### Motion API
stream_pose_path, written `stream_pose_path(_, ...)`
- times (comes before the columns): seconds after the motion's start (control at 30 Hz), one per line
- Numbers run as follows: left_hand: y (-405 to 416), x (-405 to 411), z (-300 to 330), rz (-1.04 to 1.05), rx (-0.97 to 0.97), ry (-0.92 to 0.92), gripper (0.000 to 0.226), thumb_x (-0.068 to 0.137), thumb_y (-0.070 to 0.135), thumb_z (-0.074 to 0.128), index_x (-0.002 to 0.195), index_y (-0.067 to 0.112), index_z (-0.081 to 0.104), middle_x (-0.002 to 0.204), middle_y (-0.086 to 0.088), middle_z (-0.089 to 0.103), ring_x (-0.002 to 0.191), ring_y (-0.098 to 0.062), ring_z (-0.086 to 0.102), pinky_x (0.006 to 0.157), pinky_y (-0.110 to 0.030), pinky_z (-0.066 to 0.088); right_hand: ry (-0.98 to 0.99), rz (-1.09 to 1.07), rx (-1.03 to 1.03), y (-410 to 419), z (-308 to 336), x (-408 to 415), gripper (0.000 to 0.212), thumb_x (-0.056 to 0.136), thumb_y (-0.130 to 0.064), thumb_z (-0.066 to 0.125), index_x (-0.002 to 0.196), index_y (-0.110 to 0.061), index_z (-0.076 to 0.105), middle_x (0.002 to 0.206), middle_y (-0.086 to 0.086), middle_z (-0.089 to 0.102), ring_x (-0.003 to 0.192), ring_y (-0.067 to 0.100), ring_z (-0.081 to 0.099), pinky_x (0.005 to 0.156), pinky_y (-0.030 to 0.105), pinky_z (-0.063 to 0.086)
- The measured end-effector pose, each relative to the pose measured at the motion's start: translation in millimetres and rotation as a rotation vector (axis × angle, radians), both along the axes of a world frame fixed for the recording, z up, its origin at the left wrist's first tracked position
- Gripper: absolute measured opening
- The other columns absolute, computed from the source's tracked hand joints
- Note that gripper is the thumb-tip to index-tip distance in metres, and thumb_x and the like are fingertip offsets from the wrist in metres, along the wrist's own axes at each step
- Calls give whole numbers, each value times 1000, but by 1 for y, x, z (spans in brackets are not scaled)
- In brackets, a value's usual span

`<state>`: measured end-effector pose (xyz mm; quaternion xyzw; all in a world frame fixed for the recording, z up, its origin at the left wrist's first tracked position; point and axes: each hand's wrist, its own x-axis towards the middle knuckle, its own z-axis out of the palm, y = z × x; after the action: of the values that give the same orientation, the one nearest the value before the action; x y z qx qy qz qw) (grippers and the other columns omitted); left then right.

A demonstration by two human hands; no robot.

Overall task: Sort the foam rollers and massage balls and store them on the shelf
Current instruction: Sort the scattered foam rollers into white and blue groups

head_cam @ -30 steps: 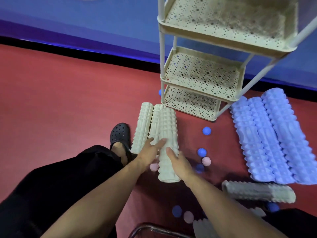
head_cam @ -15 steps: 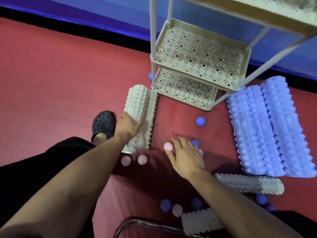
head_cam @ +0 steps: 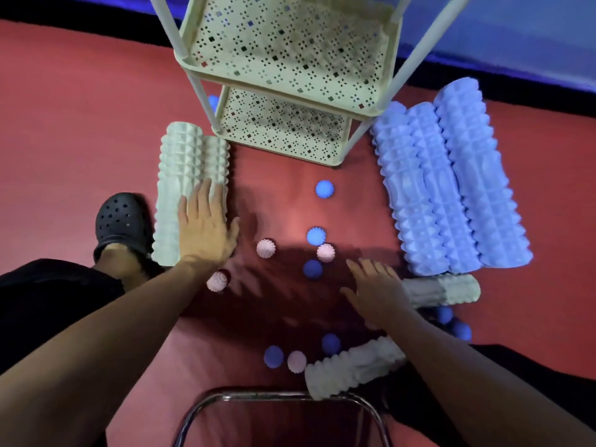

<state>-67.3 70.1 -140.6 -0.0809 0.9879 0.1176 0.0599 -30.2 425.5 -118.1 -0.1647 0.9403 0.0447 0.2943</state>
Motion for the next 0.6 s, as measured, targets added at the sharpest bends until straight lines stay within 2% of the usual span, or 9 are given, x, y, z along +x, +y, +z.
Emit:
stream_pose_path(0.07,30,9,-2,-96,37,-33,70,94,45,47,153,8,33,160,-17,29,146,-36,27,119,-52,18,-37,-45,52,29,-3,4,66,84,-59,47,131,-16,63,122,8,66,107,30,65,91,44,52)
stream_pose_path(0.17,75,28,-11,-215,66,-58,60,91,38,58,140,5,49,149,-17,45,133,-36,44,110,-51,34,-103,-112,86,74,-12,12,76,85,-63,58,148,-23,44,142,1,53,130,25,50,107,42,40)
stream_pose_path(0.23,101,41,-17,-288,86,-127,54,91,40,50,132,5,54,140,-18,51,125,-38,51,100,-50,42,-162,-130,88,99,-18,17,79,84,-63,58,151,-26,38,148,-1,47,136,24,45,109,42,37)
stream_pose_path(0.37,134,63,-28,-391,79,-302,67,88,50,37,140,8,50,140,-17,53,125,-37,53,98,-48,47,-164,-56,65,122,-32,19,82,79,-64,63,148,-24,43,147,-1,48,132,27,46,106,44,41)
stream_pose_path(0.47,147,67,-36,-376,126,-355,61,88,51,40,133,12,52,133,-14,56,118,-37,56,97,-49,48,-184,6,43,128,-46,13,88,75,-68,63,148,-23,44,145,1,49,132,30,46,109,44,37)
stream_pose_path(0.6,159,71,-44,-458,147,-399,61,88,53,39,134,15,53,134,-10,54,123,-33,53,100,-47,46,-194,144,-174,121,-56,19,96,70,-81,48,142,-18,52,141,5,54,128,33,50,106,48,42)
